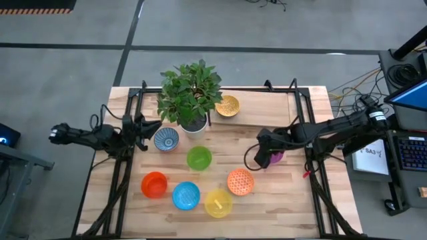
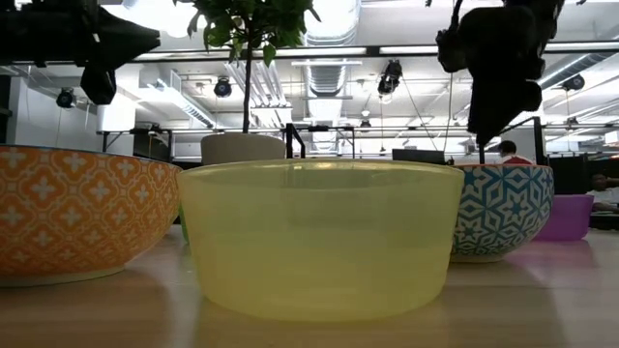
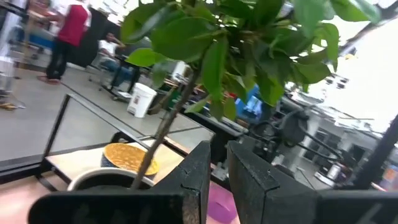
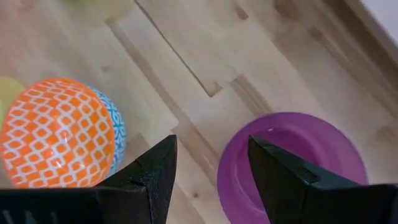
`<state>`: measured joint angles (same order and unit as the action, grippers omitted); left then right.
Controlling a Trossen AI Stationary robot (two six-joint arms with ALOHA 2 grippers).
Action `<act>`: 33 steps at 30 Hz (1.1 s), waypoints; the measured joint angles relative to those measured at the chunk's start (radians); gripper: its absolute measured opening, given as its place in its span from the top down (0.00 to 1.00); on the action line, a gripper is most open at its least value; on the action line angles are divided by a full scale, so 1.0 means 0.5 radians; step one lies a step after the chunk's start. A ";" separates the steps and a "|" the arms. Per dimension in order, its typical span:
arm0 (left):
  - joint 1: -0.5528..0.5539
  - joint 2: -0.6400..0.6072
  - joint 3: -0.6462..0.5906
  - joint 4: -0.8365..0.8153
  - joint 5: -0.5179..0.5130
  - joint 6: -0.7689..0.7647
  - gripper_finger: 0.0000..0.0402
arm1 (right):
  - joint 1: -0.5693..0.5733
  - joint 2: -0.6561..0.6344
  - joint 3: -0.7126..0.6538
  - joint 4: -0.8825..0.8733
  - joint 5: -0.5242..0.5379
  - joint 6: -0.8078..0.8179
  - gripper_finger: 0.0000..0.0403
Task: Place and stack bowls onto a shelf
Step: Put the purple bowl on the shelf
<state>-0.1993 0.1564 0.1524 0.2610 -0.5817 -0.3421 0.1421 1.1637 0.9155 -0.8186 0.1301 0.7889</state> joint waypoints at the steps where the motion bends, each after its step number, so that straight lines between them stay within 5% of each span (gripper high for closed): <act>1: 0.000 0.022 0.000 0.027 -0.007 -0.001 0.91 | -0.001 0.015 0.034 -0.046 -0.010 0.012 0.54; 21: 0.001 0.168 0.005 0.122 -0.023 0.079 0.91 | 0.099 0.731 0.502 -0.806 -0.050 0.169 0.55; 33: 0.000 0.178 0.006 0.115 -0.022 0.089 0.91 | 0.099 0.963 0.495 -0.790 0.033 0.231 0.60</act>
<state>-0.1991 0.2455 0.1555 0.3183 -0.5926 -0.2974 0.1917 1.6451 1.1628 -1.2137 0.1468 0.9043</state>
